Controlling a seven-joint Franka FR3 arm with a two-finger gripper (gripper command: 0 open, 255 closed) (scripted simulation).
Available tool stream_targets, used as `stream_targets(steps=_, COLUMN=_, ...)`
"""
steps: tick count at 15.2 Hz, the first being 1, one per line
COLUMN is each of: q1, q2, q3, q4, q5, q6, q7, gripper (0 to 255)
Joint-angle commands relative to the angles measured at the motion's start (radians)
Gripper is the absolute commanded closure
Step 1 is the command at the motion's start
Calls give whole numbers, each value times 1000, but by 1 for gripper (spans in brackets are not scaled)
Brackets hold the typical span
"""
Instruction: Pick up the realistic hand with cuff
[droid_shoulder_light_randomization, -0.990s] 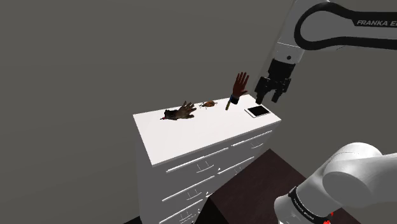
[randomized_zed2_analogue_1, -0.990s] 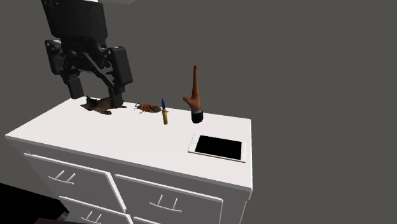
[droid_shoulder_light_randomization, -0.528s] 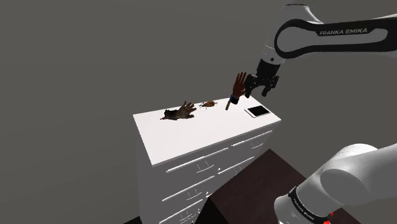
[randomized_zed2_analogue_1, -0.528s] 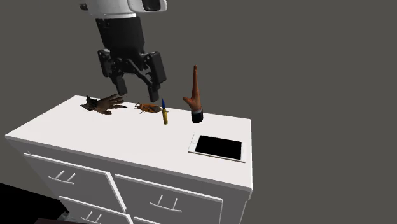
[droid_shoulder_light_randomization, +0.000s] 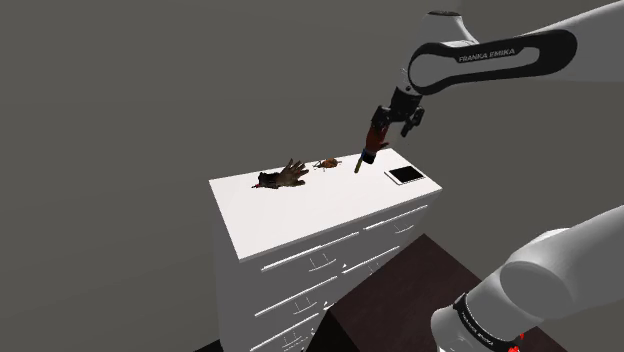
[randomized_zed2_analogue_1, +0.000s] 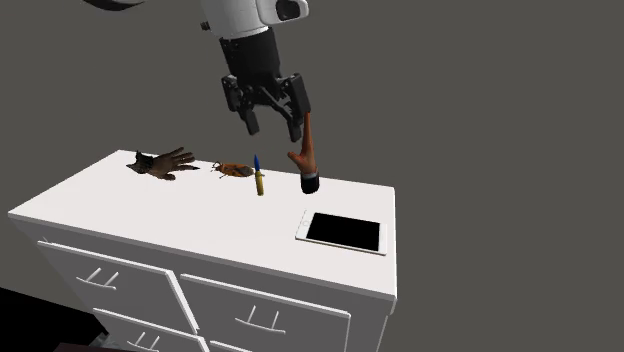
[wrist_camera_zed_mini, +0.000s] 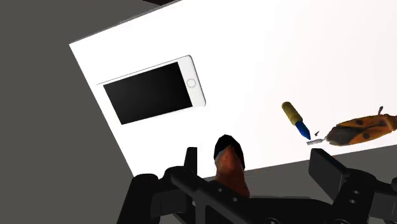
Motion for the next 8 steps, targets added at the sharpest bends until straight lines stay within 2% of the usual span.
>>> stream_targets(steps=1, q1=-19, q2=51, q3=-5, q4=38, q5=-33, q6=43, q7=27, gripper=0)
stream_targets(steps=3, q1=-31, q2=88, q3=-8, q4=70, q5=-58, q6=70, q7=50, gripper=0)
stream_targets(steps=8, q1=-33, q2=111, q3=-9, q4=24, q5=-68, q6=137, q7=65, gripper=0)
